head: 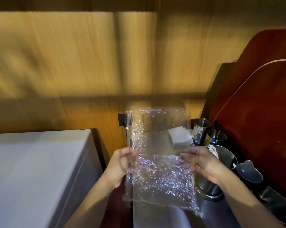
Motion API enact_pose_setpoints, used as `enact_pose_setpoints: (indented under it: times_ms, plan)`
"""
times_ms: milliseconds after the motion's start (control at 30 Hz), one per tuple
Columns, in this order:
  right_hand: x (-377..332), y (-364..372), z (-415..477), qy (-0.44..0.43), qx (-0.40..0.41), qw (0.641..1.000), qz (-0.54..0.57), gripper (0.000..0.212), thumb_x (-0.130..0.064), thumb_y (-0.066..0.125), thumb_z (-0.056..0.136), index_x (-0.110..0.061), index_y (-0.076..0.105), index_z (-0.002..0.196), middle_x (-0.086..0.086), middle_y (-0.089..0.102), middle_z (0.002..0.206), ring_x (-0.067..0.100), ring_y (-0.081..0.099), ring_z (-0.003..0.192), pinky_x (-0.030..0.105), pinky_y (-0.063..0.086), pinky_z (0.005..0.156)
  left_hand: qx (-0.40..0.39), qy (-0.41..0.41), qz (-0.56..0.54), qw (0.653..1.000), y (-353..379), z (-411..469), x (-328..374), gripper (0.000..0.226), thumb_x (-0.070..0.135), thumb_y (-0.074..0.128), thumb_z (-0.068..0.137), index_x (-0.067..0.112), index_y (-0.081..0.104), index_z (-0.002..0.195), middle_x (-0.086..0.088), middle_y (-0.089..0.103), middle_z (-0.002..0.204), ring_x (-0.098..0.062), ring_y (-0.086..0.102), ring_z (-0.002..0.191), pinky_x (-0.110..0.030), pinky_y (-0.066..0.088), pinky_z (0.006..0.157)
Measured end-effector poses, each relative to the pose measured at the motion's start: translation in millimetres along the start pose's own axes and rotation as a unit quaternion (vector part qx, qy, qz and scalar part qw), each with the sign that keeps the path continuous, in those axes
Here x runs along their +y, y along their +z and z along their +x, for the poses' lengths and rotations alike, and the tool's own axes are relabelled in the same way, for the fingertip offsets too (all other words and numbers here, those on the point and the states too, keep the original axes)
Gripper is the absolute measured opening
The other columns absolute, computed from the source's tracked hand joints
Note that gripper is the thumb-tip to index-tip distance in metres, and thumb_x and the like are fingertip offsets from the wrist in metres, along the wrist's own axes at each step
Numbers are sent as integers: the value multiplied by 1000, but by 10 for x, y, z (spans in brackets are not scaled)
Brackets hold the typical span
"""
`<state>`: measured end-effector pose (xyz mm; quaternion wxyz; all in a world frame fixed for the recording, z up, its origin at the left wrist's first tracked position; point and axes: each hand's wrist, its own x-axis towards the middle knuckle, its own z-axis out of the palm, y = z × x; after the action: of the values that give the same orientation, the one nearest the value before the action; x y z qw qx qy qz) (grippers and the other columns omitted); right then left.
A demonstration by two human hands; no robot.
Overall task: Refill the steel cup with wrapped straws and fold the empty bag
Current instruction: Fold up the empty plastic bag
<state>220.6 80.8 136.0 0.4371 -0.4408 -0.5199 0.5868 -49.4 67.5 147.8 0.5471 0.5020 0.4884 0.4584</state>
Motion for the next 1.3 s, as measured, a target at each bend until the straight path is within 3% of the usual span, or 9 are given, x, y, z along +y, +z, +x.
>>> enact_pose_setpoints:
  times_ms: [200, 367, 533, 700, 800, 900, 1033, 1133, 1300]
  plan:
    - [61, -75, 1, -11, -60, 993, 96, 25, 6, 60, 73, 8, 66, 97, 20, 73, 91, 31, 71, 74, 34, 60, 59, -46, 5, -53, 997, -120, -28, -51, 23, -8, 44, 91, 7, 61, 92, -7, 68, 73, -23, 62, 57, -32, 57, 48]
    - [62, -65, -7, -41, -31, 994, 99, 47, 28, 34, 70, 1, 70, 54, 12, 70, 57, 18, 68, 54, 21, 55, 50, -49, 49, -30, 997, -126, -42, -82, 45, -26, 27, 82, -2, 57, 59, -8, 66, 53, -25, 64, 51, -27, 53, 47]
    - [16, 27, -87, -67, -79, 985, 140, 25, 4, 47, 64, -2, 67, 50, 10, 68, 59, 19, 66, 62, 32, 54, 70, -40, 58, 29, 997, -145, -62, -84, 53, -33, 15, 62, 3, 50, 44, -8, 50, 37, -7, 49, 33, -14, 41, 37]
    - [11, 78, -85, -11, -69, 996, 47, 9, -3, 61, 74, -5, 65, 81, 12, 67, 89, 24, 64, 77, 40, 49, 72, -138, -1, 82, 987, -261, -77, -136, 55, -26, 29, 80, 7, 60, 49, -14, 64, 73, -14, 60, 58, -18, 48, 43]
    - [-8, 125, -95, 36, -56, 988, -142, 38, 11, 64, 71, -21, 59, 92, 10, 55, 114, 27, 59, 80, 40, 49, 66, -154, -24, 138, 978, -341, -84, -173, 40, -18, 41, 86, 13, 59, 69, -19, 60, 116, -12, 61, 93, -19, 50, 72]
    - [-110, 264, -146, 7, -112, 962, -250, 61, 11, 60, 76, -41, 56, 107, 0, 53, 117, 17, 60, 99, 38, 57, 76, -68, -49, 72, 994, -304, -116, -202, 15, -4, 52, 89, 10, 53, 91, -16, 56, 125, -23, 64, 101, -18, 54, 72]
    - [-198, 502, -181, -5, -246, 928, -281, 84, 17, 56, 75, -42, 35, 132, -6, 58, 106, -4, 58, 74, 16, 46, 63, -193, -78, 91, 974, -5, -254, -290, 68, 28, 78, 69, 26, 41, 125, -1, 61, 121, -11, 61, 109, -22, 52, 85]
    - [-212, 628, -157, -6, -244, 931, -273, 82, 17, 55, 76, -40, 36, 131, 7, 62, 85, 21, 52, 71, 28, 42, 59, -237, -81, 74, 965, 264, -327, -482, 48, 0, 75, 71, 27, 55, 106, 21, 73, 83, 7, 66, 81, -9, 50, 68]
    - [-104, 547, -113, 48, -152, 966, -202, 69, 14, 65, 73, -18, 44, 131, 9, 58, 83, 16, 57, 66, 22, 47, 57, -95, -85, -3, 992, 322, -348, -706, 16, -3, 76, 67, 13, 72, 65, -1, 71, 64, -12, 64, 61, -22, 50, 58]
